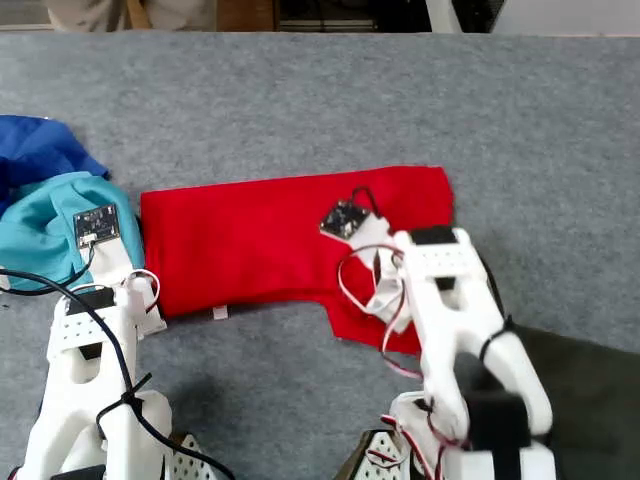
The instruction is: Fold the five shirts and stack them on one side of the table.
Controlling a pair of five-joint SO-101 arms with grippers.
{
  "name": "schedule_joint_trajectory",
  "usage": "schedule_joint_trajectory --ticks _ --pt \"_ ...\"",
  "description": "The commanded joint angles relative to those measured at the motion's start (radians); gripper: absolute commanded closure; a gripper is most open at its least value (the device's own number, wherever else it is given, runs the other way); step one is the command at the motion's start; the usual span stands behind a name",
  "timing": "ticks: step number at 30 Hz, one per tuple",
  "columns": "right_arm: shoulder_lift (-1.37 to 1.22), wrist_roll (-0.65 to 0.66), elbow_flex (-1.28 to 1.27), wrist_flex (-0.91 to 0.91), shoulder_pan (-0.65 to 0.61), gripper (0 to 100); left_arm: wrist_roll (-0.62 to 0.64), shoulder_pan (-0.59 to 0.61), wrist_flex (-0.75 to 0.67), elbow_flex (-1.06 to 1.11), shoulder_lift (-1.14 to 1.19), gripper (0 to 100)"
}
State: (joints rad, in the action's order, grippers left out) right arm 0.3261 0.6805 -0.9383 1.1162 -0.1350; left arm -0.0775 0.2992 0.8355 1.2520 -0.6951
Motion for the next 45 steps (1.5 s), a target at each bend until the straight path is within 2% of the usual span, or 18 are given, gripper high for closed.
schedule_joint_trajectory --ticks 1,5,9,20,24,33,39,42,45 --pt "0.133 0.037 -0.053 0.052 0.018 99.4 -0.005 0.008 -0.015 0.000 -0.021 98" --pt "0.257 0.057 -0.004 0.126 0.028 99.4 -0.005 0.008 -0.015 0.000 -0.021 98" --pt "0.283 0.058 0.170 0.163 0.036 99.1 -0.005 0.008 -0.015 0.000 -0.019 98" --pt "-0.252 0.054 0.384 0.015 0.035 99.3 -0.005 0.008 -0.015 0.000 -0.019 98" --pt "-0.334 0.055 0.375 0.012 0.035 99.3 -0.005 0.008 -0.015 0.000 -0.019 98" --pt "-0.159 0.063 0.110 0.005 0.028 99.4 -0.005 0.008 -0.015 0.000 -0.019 98" --pt "0.019 0.118 -0.061 0.011 0.028 99.4 -0.005 0.008 -0.015 0.000 -0.019 98" --pt "0.091 0.123 -0.068 0.018 0.036 99.4 -0.005 0.008 -0.015 0.000 -0.019 98" --pt "0.140 0.117 0.033 0.091 0.031 99.4 -0.005 0.008 -0.015 0.000 -0.019 98"
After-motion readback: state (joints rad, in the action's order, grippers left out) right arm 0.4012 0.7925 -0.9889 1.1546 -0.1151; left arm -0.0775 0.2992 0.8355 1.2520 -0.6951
